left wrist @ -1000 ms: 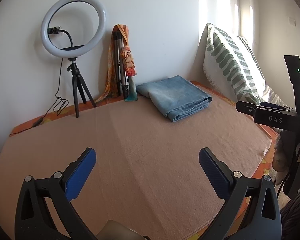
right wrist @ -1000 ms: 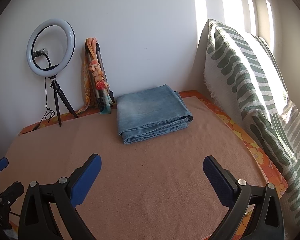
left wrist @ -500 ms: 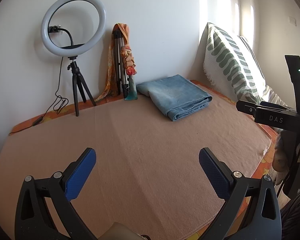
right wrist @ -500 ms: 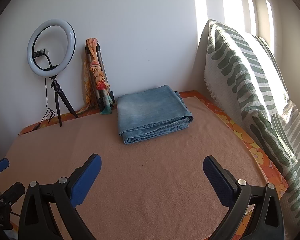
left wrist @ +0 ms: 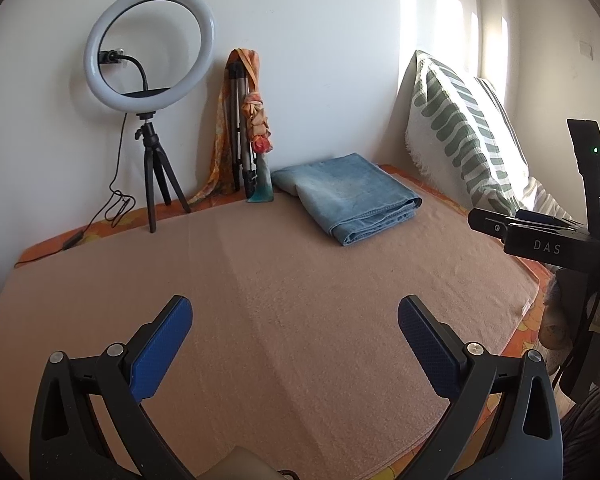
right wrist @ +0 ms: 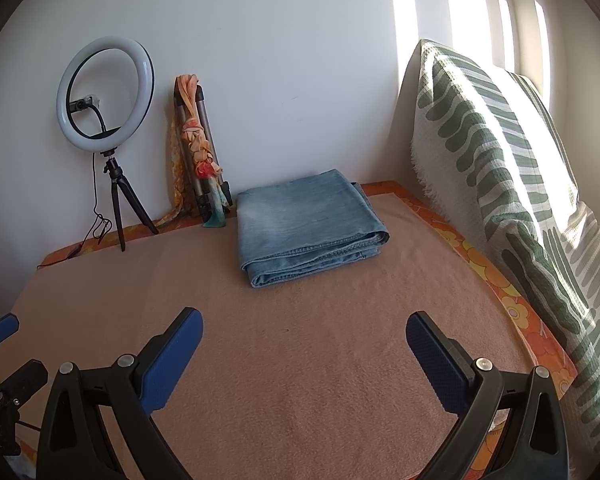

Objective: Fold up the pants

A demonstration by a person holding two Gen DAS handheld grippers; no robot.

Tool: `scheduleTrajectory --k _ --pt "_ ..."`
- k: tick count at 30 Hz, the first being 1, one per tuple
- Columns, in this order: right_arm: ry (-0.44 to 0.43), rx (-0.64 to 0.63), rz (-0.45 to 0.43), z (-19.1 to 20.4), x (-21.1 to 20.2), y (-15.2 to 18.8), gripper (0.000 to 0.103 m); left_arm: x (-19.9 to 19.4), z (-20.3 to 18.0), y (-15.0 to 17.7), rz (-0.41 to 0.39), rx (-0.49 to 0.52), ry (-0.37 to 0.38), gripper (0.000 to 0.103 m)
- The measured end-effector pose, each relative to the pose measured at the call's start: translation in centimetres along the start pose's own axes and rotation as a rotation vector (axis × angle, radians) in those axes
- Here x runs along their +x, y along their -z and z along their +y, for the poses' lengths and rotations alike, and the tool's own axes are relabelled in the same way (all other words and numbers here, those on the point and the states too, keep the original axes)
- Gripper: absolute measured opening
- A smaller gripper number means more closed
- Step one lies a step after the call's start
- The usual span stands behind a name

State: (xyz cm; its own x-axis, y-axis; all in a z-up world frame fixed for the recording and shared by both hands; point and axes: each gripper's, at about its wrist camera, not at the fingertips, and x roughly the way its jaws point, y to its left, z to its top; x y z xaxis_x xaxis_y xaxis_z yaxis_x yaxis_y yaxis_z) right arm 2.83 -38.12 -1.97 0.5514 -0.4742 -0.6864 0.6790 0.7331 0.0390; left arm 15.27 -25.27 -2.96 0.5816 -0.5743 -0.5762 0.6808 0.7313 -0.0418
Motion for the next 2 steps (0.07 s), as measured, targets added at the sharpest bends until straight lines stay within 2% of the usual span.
scheduleTrajectory --k 2 --pt "-0.002 -0.001 0.005 0.01 0.29 0.03 0.103 -0.05 0.09 -0.19 0.003 -0.004 0.005 0.102"
